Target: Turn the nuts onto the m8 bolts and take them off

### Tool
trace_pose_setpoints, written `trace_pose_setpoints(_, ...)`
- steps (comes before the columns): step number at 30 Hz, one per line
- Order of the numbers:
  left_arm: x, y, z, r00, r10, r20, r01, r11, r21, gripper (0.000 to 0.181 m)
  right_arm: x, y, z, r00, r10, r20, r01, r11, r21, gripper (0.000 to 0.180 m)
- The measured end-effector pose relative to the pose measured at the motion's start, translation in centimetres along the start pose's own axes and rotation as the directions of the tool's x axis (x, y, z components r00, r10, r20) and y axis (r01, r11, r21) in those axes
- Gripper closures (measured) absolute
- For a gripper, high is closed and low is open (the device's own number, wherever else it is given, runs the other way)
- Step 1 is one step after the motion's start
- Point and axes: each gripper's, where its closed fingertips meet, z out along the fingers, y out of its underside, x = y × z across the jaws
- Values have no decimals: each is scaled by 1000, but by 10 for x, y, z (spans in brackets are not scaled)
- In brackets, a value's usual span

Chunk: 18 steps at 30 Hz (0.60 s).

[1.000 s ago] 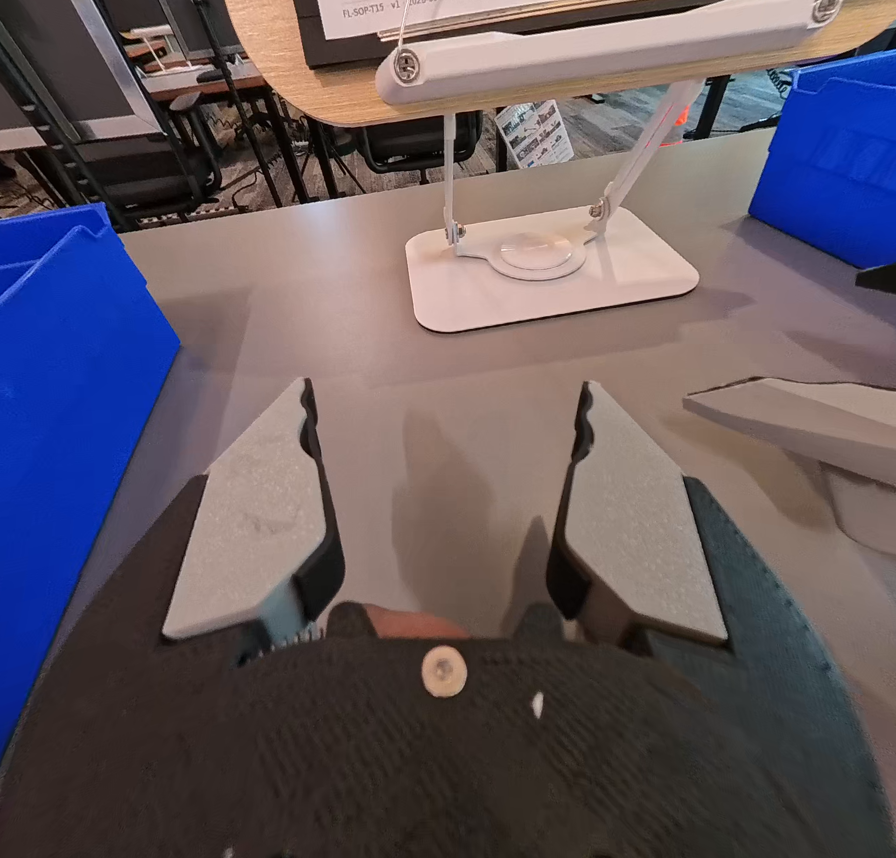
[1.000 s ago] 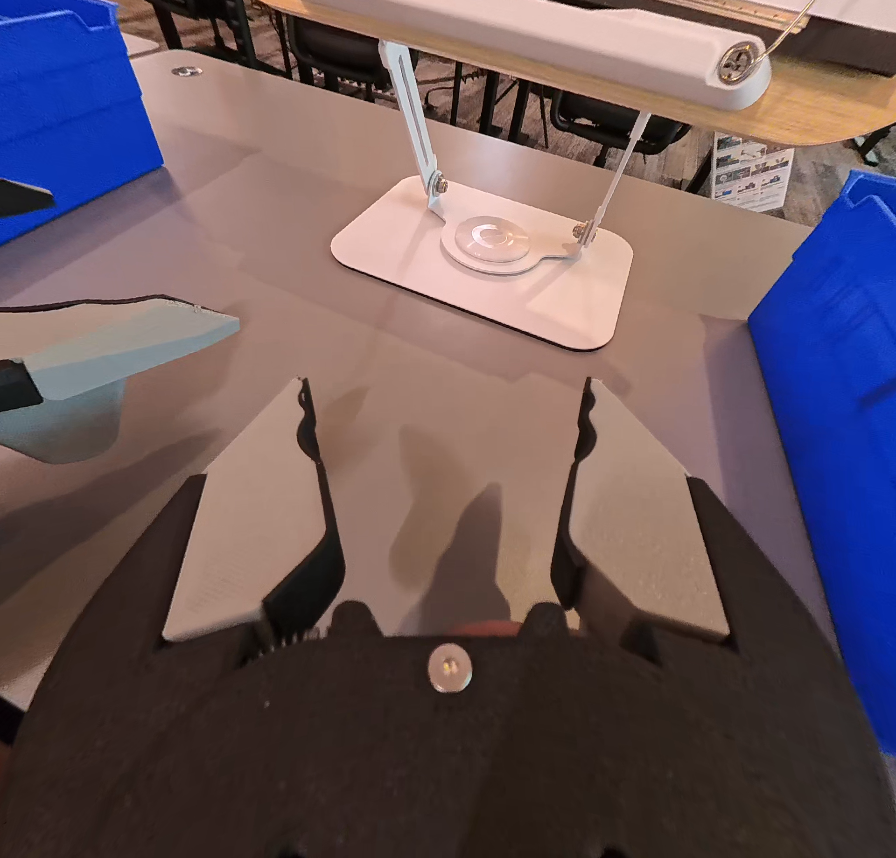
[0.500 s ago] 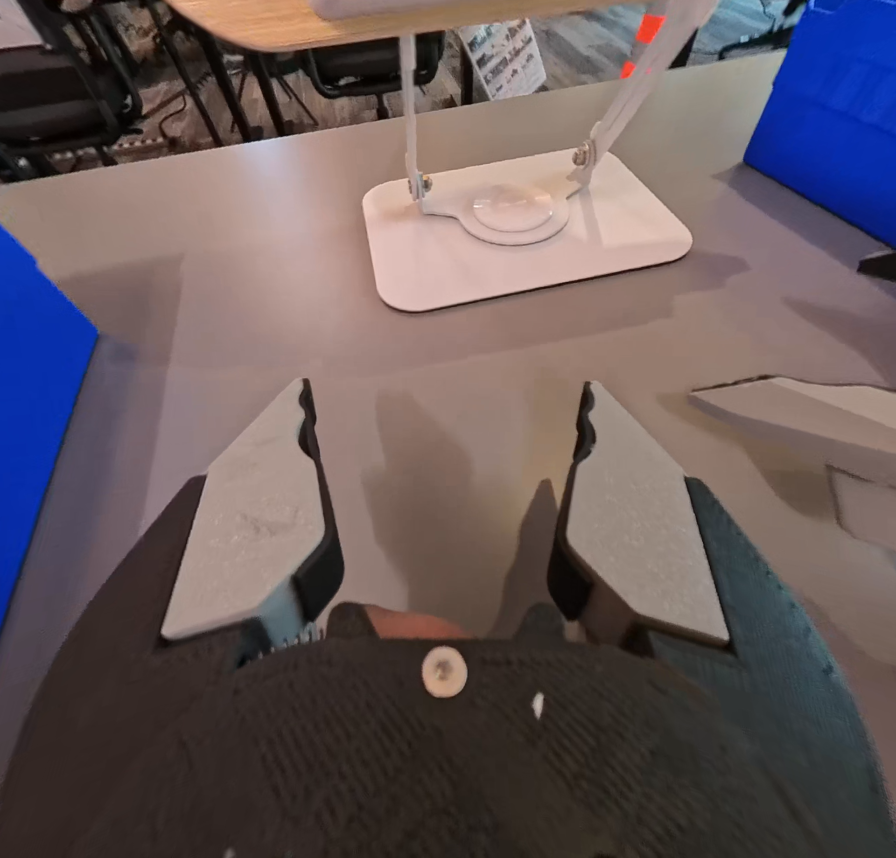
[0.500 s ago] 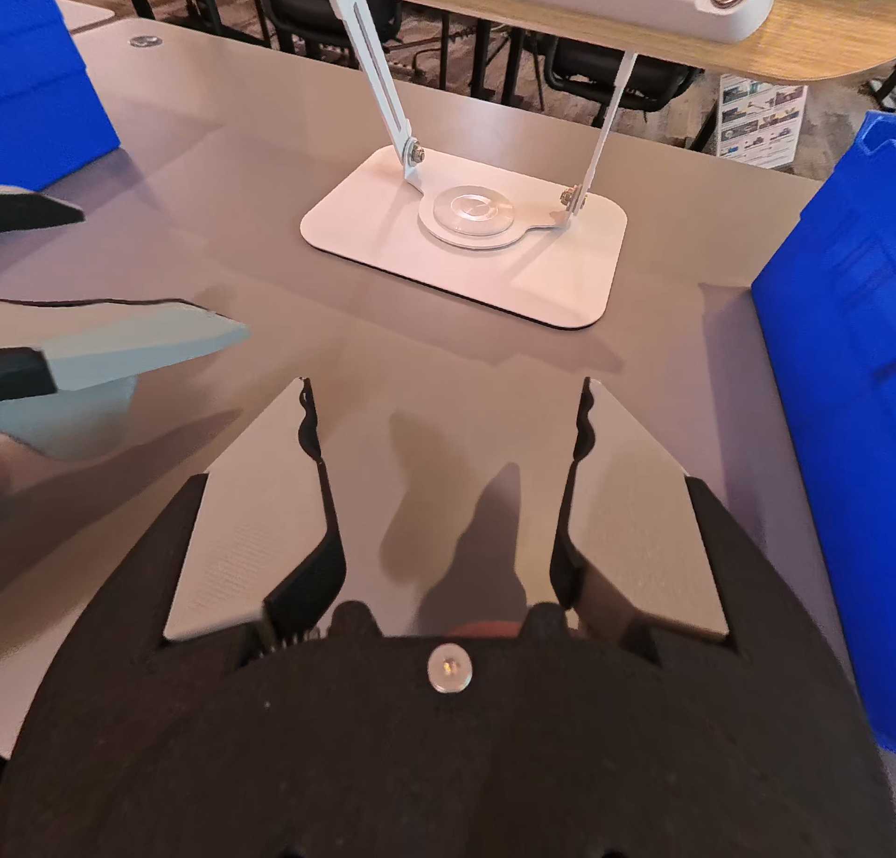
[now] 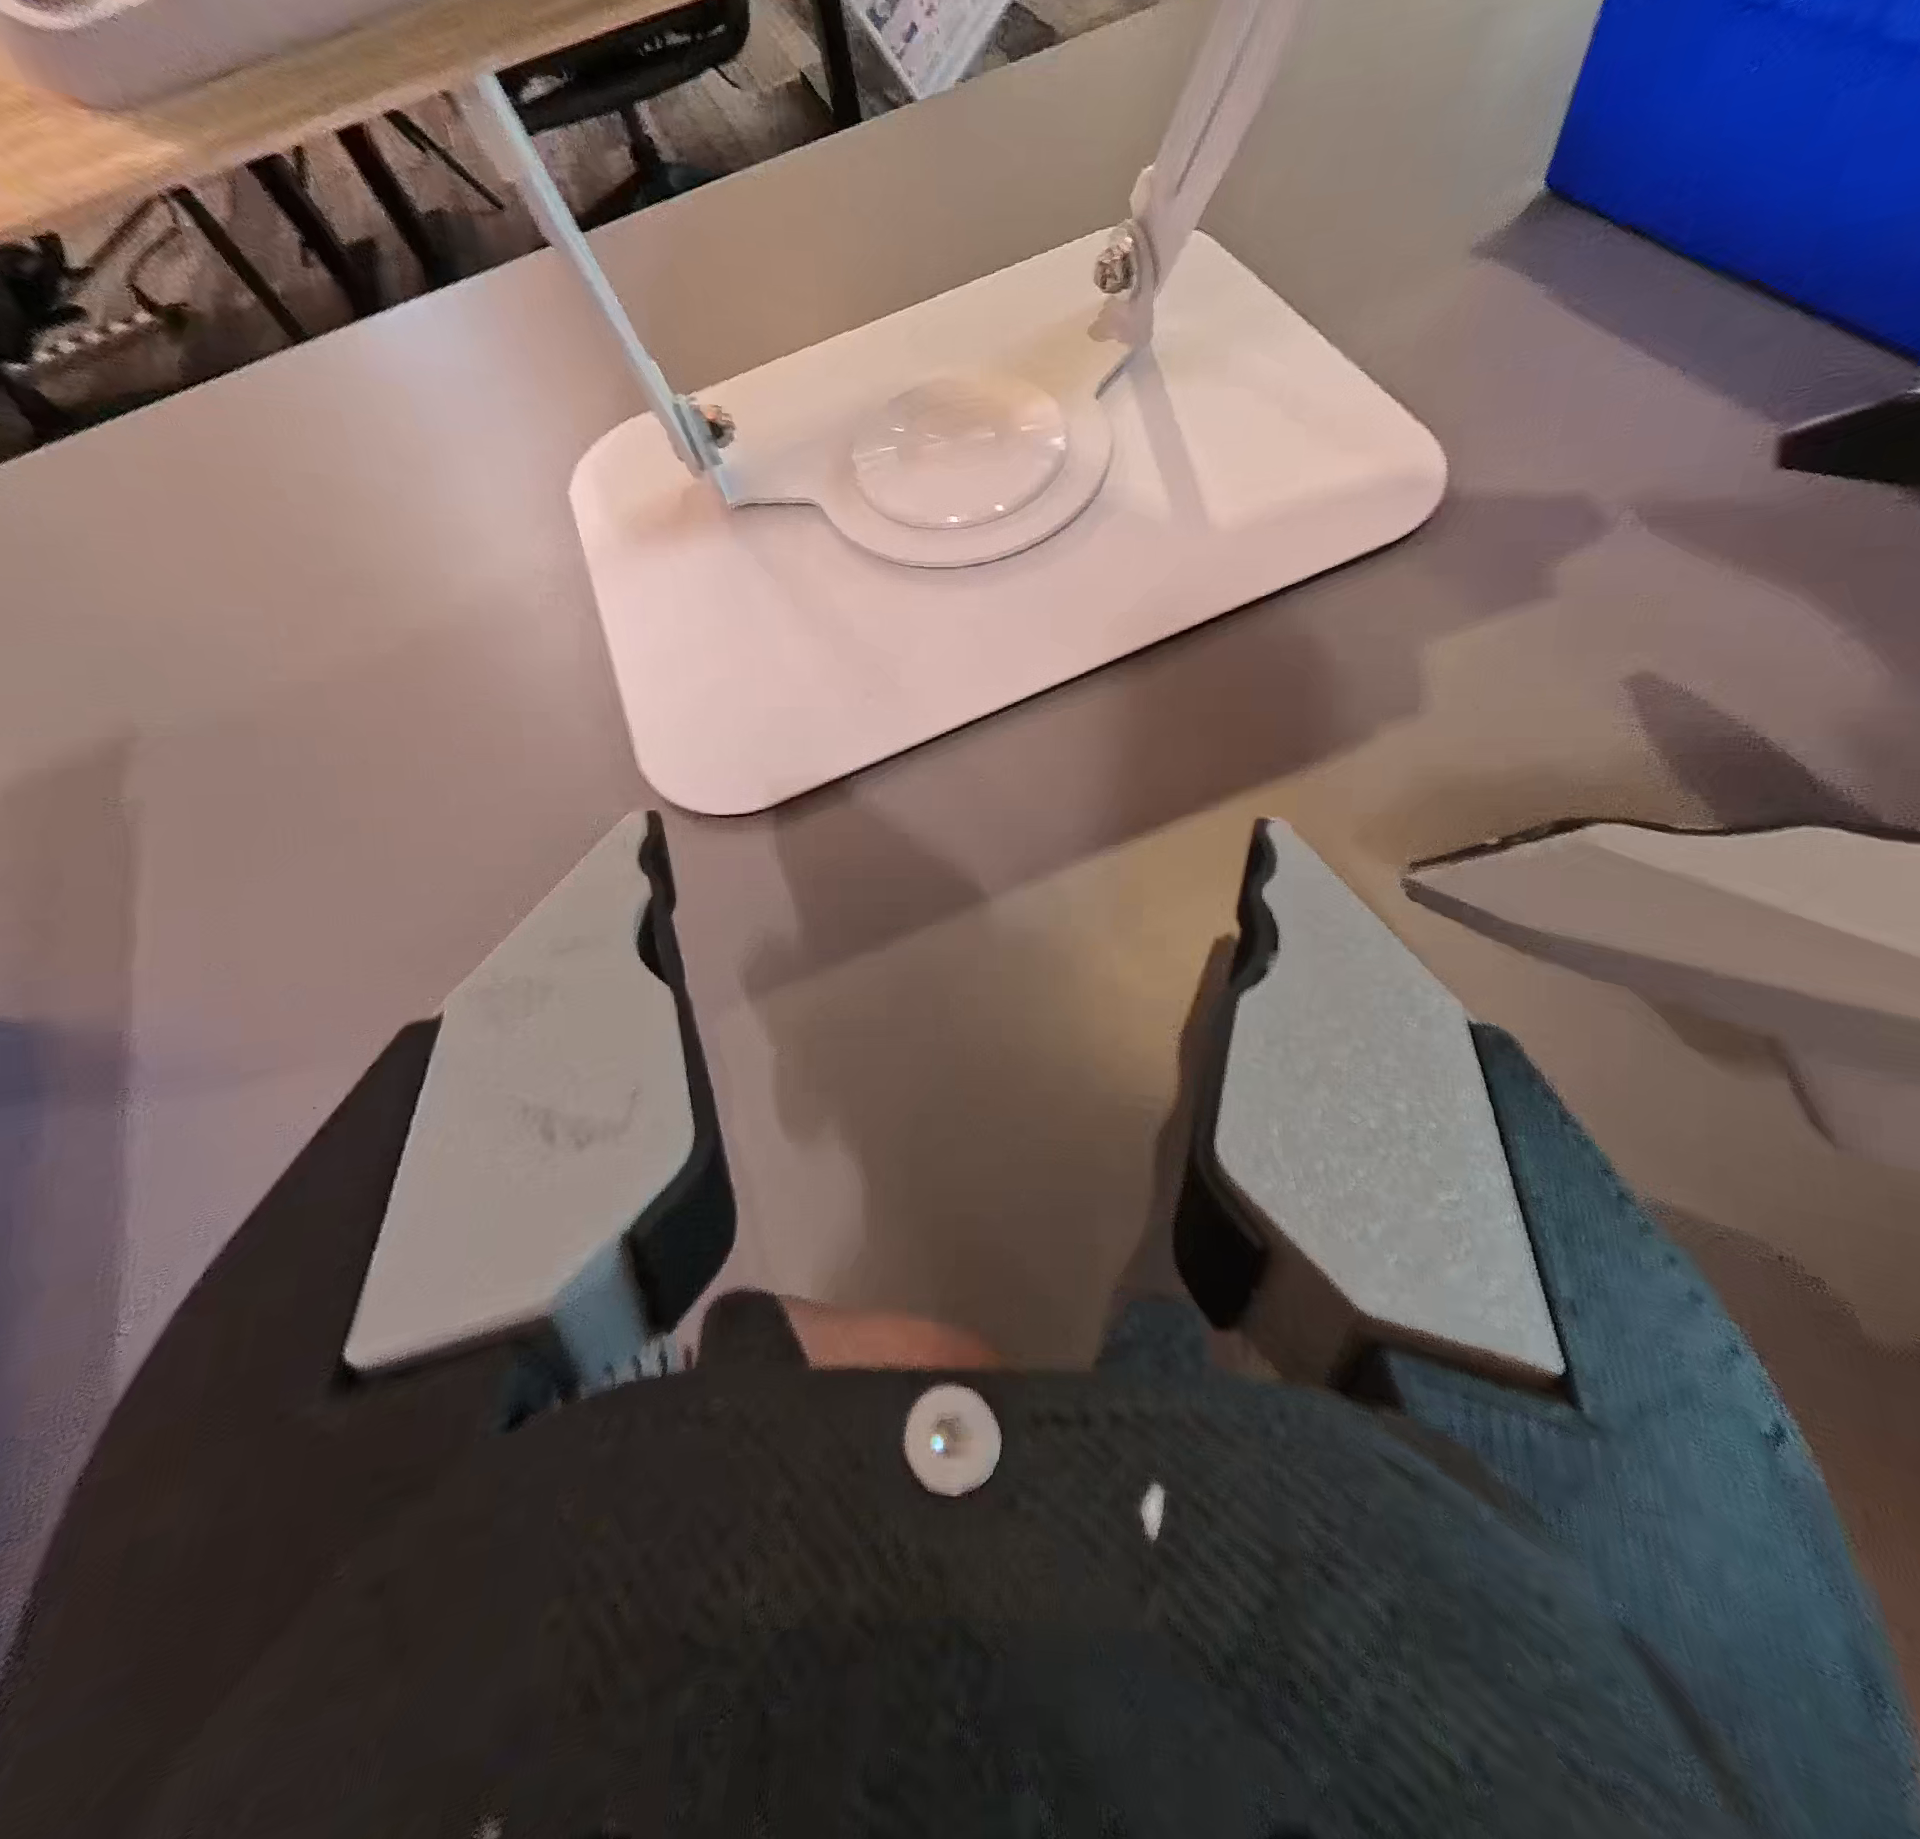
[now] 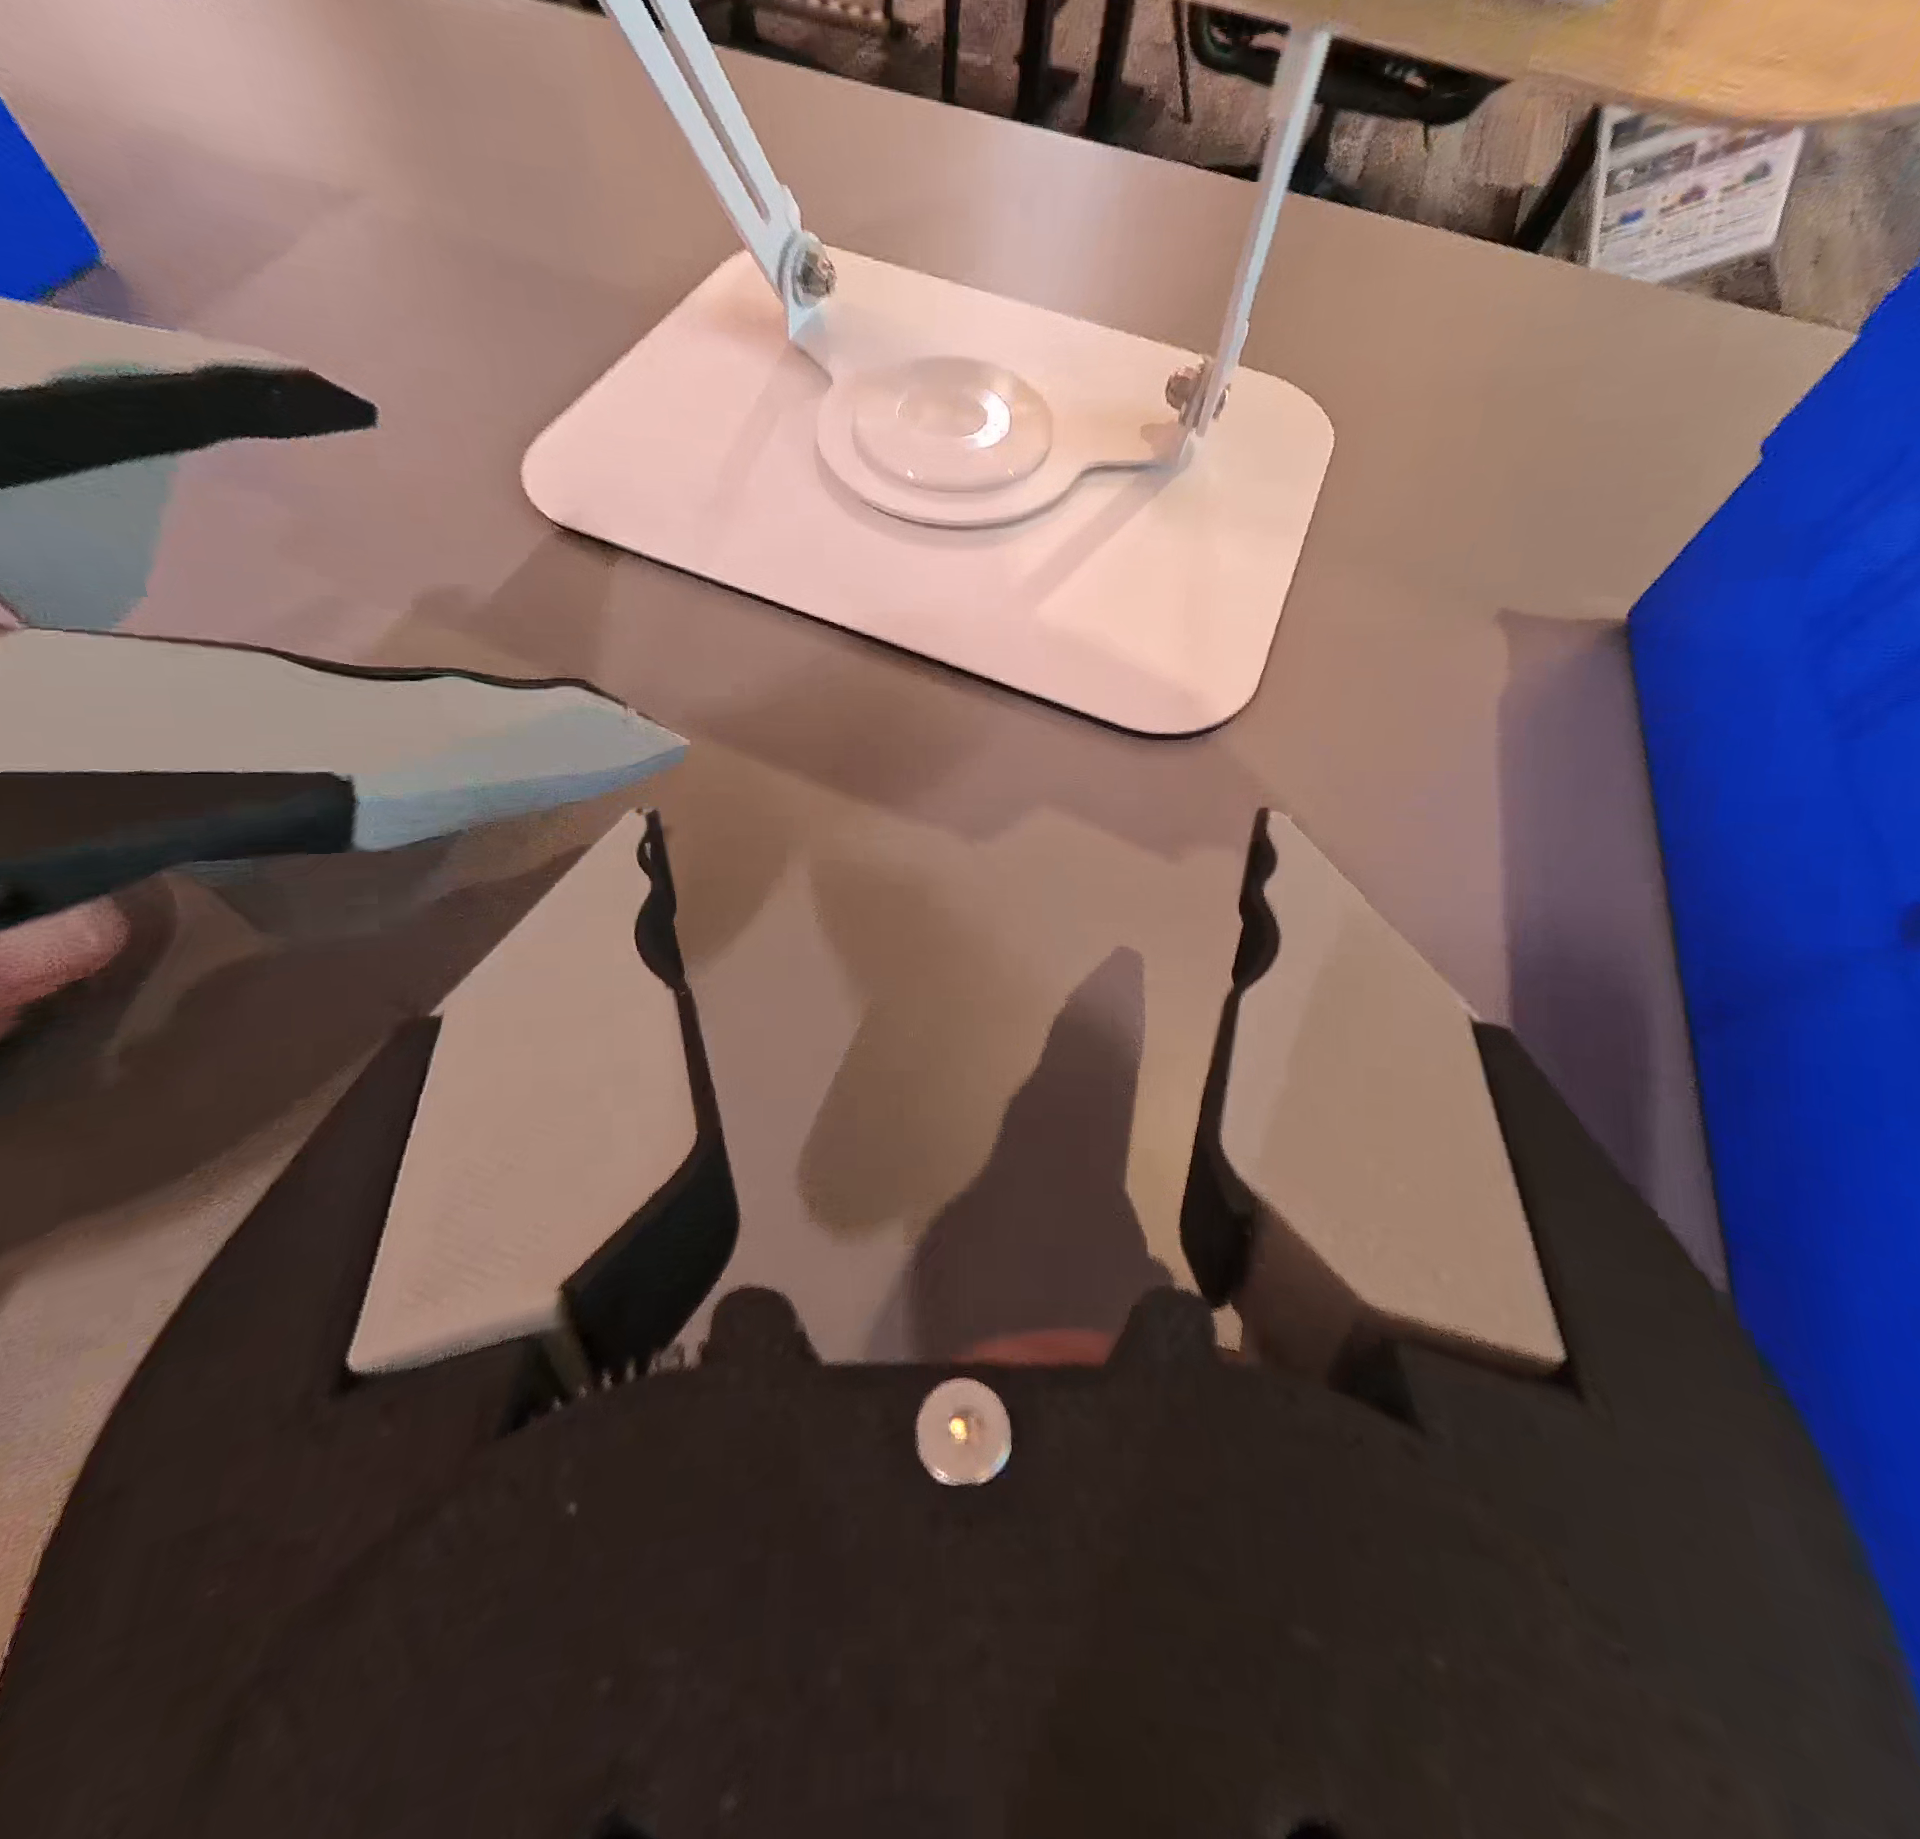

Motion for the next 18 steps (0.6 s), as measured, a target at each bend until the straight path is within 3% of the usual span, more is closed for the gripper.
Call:
trace_pose_setpoints(9,16,3,-26,1000,-6,17,5,999,49,73,15,-2,-13,992,-32,-120,38,998,56,73)
trace_pose_setpoints(15,8,8,-42,996,56,76,-62,995,72,73,11,0,-19,992,18,-125,-9,998,67,75)
trace_pose_setpoints(18,-1,14,-48,997,19,76,-24,997,69,73,7,0,-18,994,14,-105,-7,998,66,78)
